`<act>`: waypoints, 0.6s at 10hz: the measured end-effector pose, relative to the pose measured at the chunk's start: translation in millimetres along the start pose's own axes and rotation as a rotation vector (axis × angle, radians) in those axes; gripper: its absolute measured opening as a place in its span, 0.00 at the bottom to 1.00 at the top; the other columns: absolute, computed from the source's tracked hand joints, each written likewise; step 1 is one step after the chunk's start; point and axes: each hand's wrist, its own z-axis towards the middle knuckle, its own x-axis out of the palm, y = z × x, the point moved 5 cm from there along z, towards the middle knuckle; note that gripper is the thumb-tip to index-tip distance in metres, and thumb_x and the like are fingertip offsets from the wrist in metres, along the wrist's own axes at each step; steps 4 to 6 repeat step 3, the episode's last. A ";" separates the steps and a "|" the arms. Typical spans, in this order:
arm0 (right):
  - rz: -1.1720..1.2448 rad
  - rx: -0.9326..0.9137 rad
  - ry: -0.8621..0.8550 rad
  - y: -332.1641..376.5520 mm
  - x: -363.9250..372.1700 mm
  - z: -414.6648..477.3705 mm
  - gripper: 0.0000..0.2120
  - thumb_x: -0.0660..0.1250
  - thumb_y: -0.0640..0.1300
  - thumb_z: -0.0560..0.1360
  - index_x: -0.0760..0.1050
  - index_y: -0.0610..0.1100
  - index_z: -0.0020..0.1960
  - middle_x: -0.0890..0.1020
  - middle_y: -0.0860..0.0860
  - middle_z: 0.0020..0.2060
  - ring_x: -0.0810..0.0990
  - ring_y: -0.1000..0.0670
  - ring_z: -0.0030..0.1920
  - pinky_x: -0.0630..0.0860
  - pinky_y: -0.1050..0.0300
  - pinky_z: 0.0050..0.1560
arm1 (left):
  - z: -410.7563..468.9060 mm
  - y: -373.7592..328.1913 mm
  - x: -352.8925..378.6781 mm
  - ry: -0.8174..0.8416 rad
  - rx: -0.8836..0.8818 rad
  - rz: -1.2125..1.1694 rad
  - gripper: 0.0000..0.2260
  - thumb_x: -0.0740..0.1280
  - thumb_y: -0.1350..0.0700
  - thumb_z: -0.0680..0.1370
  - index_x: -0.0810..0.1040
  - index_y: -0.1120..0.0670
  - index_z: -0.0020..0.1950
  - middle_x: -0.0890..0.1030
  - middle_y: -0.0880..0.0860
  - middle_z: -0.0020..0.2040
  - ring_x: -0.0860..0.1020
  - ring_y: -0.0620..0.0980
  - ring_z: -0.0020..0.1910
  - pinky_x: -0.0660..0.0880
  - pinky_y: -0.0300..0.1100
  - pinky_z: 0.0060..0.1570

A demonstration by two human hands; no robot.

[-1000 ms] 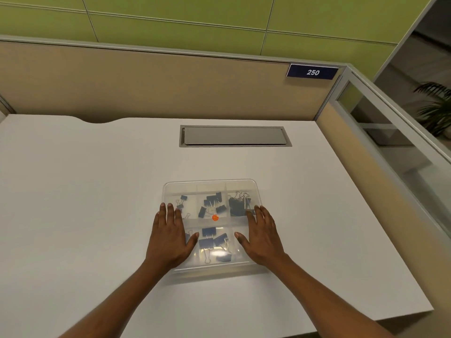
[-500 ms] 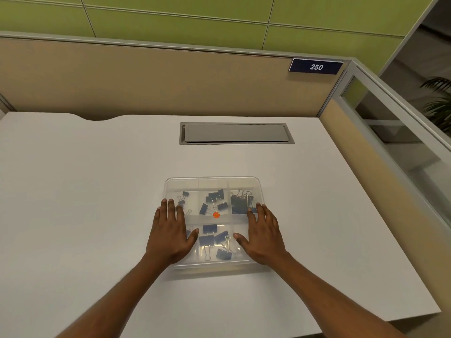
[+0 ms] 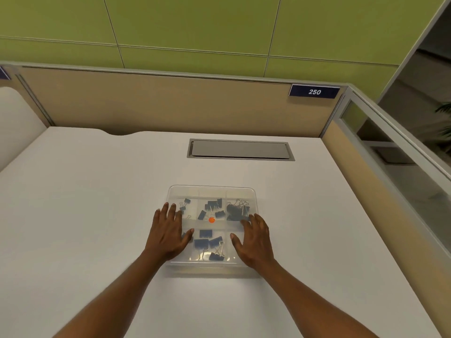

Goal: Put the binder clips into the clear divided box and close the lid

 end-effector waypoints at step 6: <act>-0.149 -0.079 -0.025 14.4 -21.4 -1.8 0.33 0.49 0.65 0.73 0.70 0.44 0.67 0.71 0.42 0.69 0.65 0.39 0.71 0.62 0.43 0.70 | -6.1 -27.5 -50.2 -0.105 0.126 0.218 0.37 0.47 0.33 0.74 0.68 0.61 0.69 0.67 0.66 0.70 0.61 0.67 0.71 0.48 0.62 0.70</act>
